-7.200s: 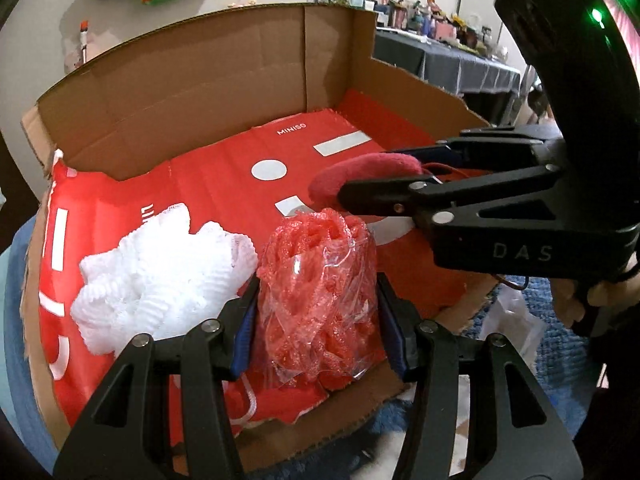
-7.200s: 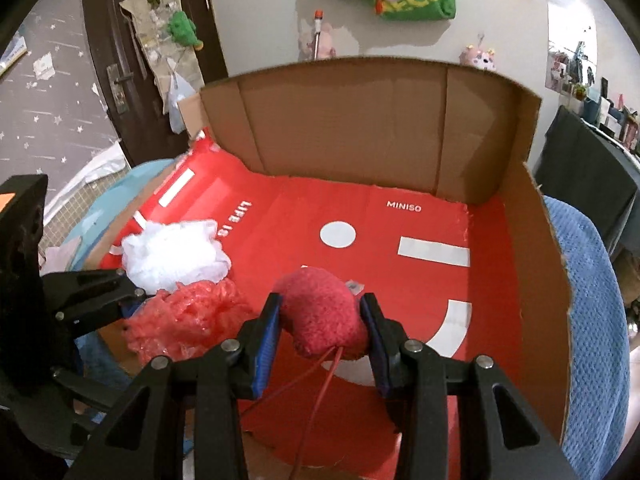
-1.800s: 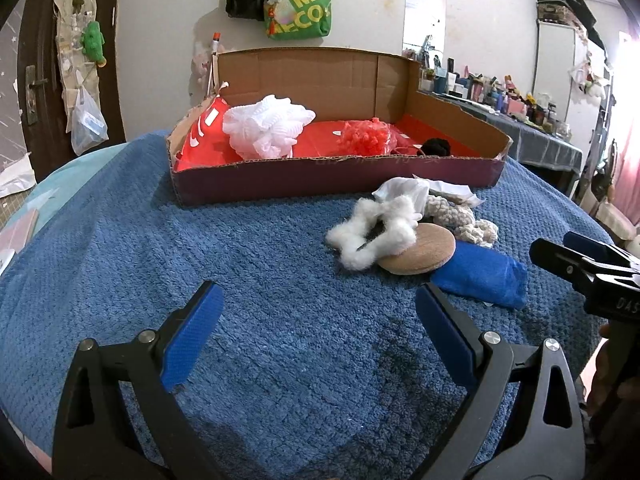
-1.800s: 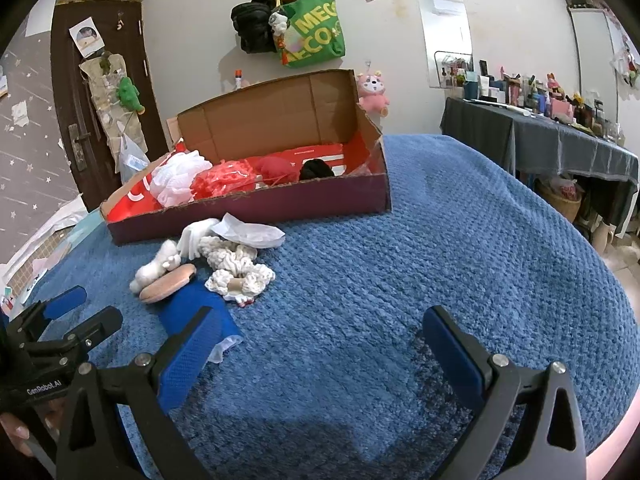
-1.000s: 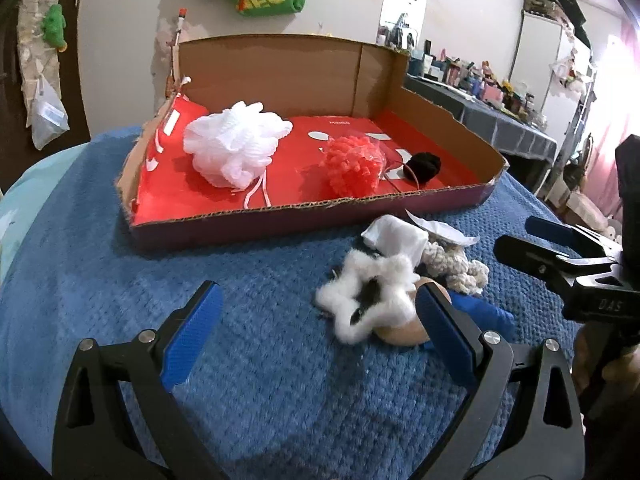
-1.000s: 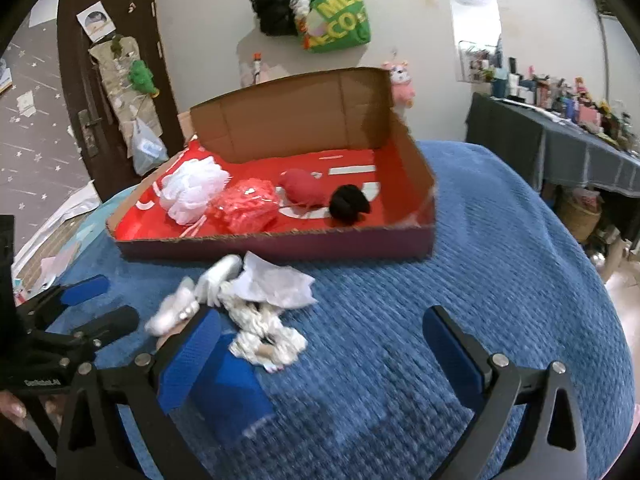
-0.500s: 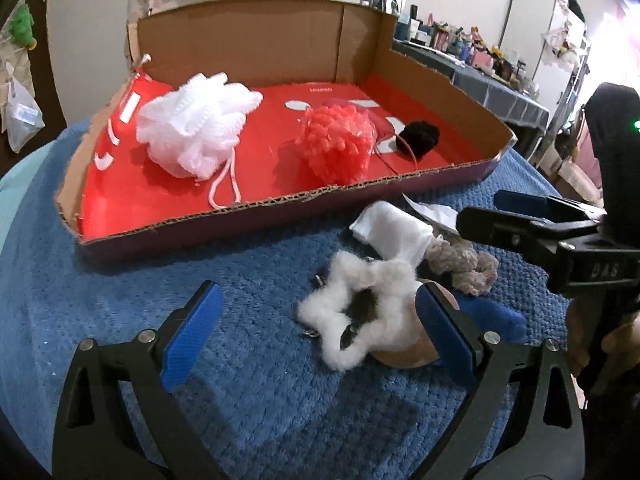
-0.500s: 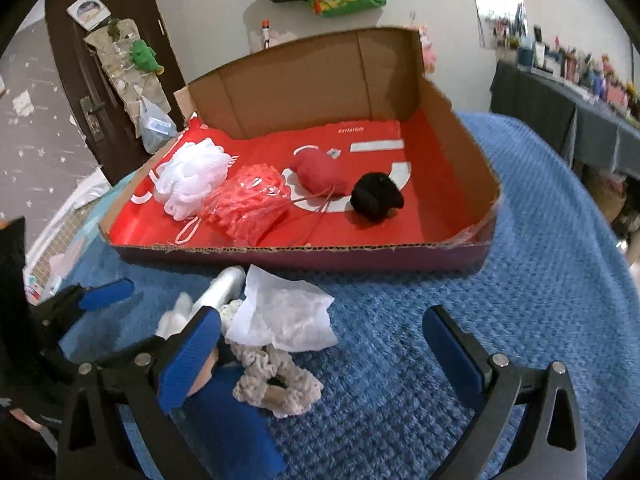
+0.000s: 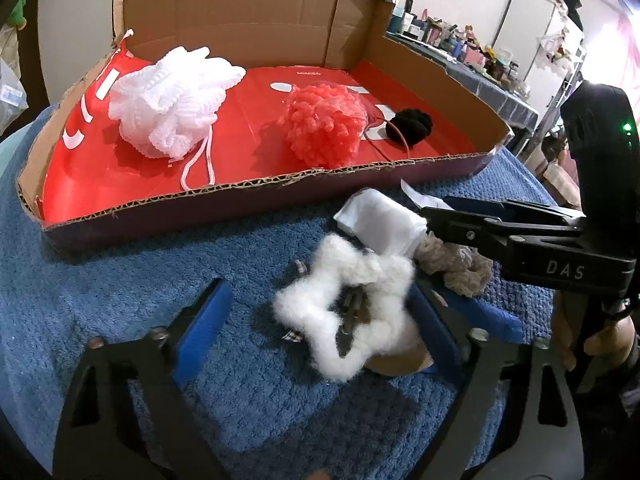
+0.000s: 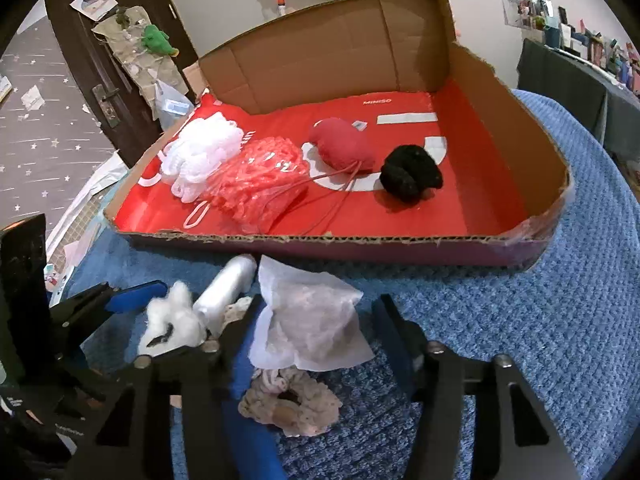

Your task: Organize soft objects

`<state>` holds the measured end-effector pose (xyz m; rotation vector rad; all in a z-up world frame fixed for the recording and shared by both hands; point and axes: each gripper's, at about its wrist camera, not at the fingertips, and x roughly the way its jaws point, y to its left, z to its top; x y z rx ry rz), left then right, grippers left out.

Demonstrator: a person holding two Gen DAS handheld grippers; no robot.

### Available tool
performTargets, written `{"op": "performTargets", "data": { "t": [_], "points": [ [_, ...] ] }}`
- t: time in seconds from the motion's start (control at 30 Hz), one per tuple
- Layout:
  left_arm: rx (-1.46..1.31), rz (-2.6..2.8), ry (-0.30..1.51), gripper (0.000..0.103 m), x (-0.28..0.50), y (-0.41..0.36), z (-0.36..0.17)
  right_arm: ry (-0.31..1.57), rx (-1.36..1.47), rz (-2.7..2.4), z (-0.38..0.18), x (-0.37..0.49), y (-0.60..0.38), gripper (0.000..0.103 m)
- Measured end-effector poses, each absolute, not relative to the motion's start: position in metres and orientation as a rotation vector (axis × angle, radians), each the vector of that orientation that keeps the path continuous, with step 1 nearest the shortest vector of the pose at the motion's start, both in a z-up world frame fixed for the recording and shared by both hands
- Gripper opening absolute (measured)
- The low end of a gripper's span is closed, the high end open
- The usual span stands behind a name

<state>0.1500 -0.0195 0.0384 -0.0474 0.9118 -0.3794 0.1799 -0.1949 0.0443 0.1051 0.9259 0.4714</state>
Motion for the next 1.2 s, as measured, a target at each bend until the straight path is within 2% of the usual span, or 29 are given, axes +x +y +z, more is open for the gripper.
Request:
{"op": "performTargets", "data": {
  "t": [0.07,0.17,0.33,0.47,0.53,0.67,0.93,1.2],
  "points": [
    [-0.053,-0.384,0.911,0.079,0.15,-0.019,0.039,0.924,0.103,0.48,0.045,0.18,-0.194,0.049],
    [-0.084,-0.443,0.905,0.053,0.148,-0.02,0.039,0.92,0.101,0.494,0.045,0.179,-0.192,0.045],
    [-0.084,-0.443,0.878,0.046,0.144,-0.023,0.043,0.9,0.116,0.506,0.049,0.174,-0.195,0.039],
    [-0.09,-0.445,0.855,0.034,0.142,-0.02,0.05,0.87,0.114,0.505,0.059,0.167,-0.198,0.038],
    [-0.092,-0.446,0.854,0.032,0.142,-0.018,0.052,0.85,0.113,0.506,0.066,0.163,-0.199,0.038],
    [-0.103,-0.449,0.848,0.023,0.142,-0.015,0.053,0.817,0.105,0.503,0.079,0.157,-0.201,0.038],
    [-0.091,-0.447,0.812,0.018,0.134,-0.008,0.063,0.804,0.109,0.493,0.082,0.151,-0.205,0.038],
    [-0.14,-0.344,0.796,0.015,0.131,0.04,0.063,0.796,0.099,0.494,0.084,0.147,-0.202,0.038]
  ]
}}
